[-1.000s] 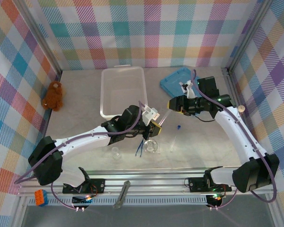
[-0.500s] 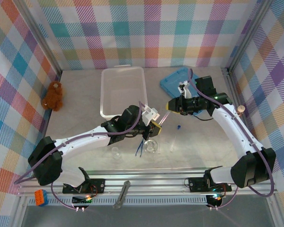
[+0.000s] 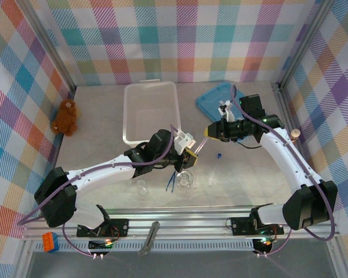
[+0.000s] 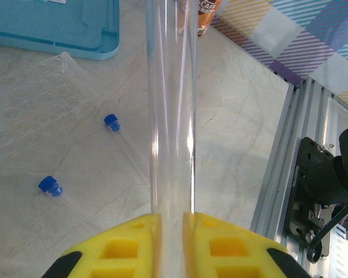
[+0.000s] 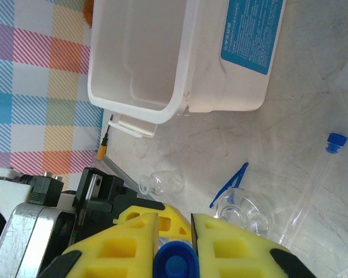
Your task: Organize the chemistry lab equipment
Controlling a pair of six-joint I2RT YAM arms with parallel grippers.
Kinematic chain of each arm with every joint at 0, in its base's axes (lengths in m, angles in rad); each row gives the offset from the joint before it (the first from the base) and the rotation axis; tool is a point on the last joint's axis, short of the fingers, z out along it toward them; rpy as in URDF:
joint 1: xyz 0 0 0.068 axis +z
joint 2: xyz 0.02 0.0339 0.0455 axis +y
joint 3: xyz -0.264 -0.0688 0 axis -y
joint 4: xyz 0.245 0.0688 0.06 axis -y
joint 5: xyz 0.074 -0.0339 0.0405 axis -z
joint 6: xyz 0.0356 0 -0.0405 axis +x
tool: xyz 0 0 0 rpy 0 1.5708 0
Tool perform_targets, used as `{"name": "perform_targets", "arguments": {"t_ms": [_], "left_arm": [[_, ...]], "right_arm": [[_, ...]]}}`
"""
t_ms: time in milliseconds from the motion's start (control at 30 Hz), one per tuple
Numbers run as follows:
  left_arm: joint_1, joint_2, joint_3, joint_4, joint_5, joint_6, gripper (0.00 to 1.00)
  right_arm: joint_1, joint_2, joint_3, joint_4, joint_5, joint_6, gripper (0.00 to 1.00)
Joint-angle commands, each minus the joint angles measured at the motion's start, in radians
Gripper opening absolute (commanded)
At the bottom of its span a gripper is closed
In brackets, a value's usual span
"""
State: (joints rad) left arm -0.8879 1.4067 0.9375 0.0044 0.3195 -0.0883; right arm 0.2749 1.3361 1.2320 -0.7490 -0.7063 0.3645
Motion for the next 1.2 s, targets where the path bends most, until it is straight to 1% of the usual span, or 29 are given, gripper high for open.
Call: {"name": "perform_targets", "arguments": {"t_ms": [0, 100, 233, 367, 467, 533, 600, 733, 900, 1033, 1167], "left_arm": [[-0.005, -0.015, -0.009, 0.022, -0.016, 0.010, 0.20], [-0.005, -0.020, -0.013, 0.022, -0.028, 0.007, 0.29], [-0.003, -0.024, -0.007, 0.014, -0.042, -0.003, 0.43], [-0.001, -0.053, -0.006, 0.005, -0.085, -0.026, 0.47], [0.005, -0.089, -0.013, 0.002, -0.140, -0.048, 0.49], [0.009, -0.107, -0.018, -0.004, -0.184, -0.059, 0.50], [0.010, -0.115, -0.013, -0.027, -0.220, -0.061, 0.51], [0.012, -0.124, -0.009, -0.066, -0.274, -0.074, 0.51], [0.012, -0.145, -0.013, -0.105, -0.297, -0.082, 0.51], [0.013, -0.164, -0.025, -0.124, -0.304, -0.094, 0.52], [0.012, -0.170, -0.035, -0.141, -0.293, -0.103, 0.52]], "right_arm": [[0.000, -0.020, -0.009, -0.002, -0.046, -0.012, 0.15], [0.000, -0.025, -0.007, 0.000, -0.043, -0.009, 0.15], [0.000, -0.032, 0.004, -0.006, -0.019, -0.008, 0.15], [0.000, -0.041, 0.027, -0.021, 0.056, -0.007, 0.15], [0.001, -0.050, 0.050, -0.031, 0.140, -0.006, 0.15], [0.019, -0.049, 0.075, -0.054, 0.256, 0.001, 0.16], [0.036, -0.049, 0.084, -0.051, 0.331, 0.015, 0.16], [0.109, -0.039, 0.104, -0.044, 0.511, 0.029, 0.16], [0.192, -0.027, 0.113, -0.013, 0.707, 0.039, 0.15], [0.279, -0.013, 0.117, 0.026, 0.912, 0.032, 0.15], [0.345, 0.021, 0.106, 0.091, 1.052, 0.031, 0.15]]}}
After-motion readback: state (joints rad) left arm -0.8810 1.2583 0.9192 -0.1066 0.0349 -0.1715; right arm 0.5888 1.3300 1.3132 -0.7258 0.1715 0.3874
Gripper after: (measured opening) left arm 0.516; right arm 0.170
